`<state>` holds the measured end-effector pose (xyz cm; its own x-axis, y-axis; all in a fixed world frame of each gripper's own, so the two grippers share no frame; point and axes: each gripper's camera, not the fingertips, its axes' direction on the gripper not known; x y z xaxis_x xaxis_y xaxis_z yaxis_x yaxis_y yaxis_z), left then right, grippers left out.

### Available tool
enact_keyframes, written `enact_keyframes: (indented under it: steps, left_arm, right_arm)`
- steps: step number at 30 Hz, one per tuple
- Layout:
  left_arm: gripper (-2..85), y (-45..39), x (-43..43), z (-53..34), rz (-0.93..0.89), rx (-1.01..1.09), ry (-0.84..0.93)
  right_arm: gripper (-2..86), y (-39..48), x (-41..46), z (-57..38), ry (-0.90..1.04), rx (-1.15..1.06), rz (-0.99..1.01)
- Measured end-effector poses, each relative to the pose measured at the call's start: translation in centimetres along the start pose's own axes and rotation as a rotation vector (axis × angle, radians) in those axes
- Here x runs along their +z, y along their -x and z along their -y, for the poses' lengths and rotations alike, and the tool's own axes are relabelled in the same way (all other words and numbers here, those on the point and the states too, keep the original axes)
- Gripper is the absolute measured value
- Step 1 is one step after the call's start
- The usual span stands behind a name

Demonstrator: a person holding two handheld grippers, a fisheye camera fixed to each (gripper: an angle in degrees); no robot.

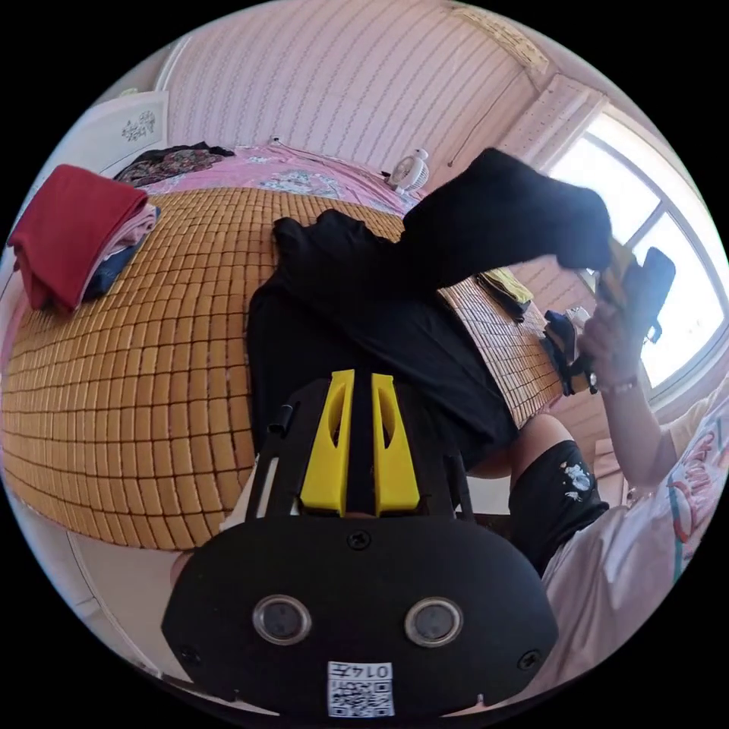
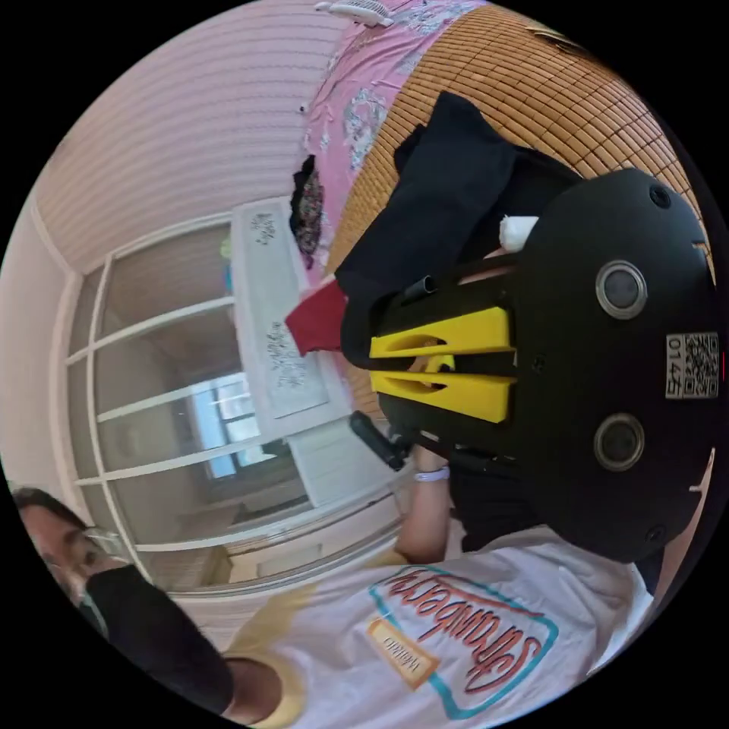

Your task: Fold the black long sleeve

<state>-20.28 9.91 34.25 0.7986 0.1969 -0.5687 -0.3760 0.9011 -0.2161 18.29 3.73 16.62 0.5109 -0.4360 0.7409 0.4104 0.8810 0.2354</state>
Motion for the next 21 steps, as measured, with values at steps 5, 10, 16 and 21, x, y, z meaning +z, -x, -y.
enact_keyframes:
  steps: [5,10,16,21]
  left_arm:
    - [5.6,3.6,-2.0,-2.2,0.034,-0.103,0.027]
    - [6.4,4.0,-1.5,-1.1,-0.004,-0.081,0.029]
    - [7.8,5.3,0.7,5.6,-0.015,0.021,-0.021]
    - [7.7,8.5,4.3,15.3,0.003,0.051,-0.068]
  right_arm:
    - [9.5,1.5,6.4,-5.0,0.333,0.092,0.021]
    - [9.4,-0.6,4.6,-5.9,0.289,0.243,-0.039]
    - [8.7,-8.5,1.9,-5.1,0.174,0.437,-0.319]
    - [9.3,-20.0,1.5,-2.8,0.124,0.601,-0.463]
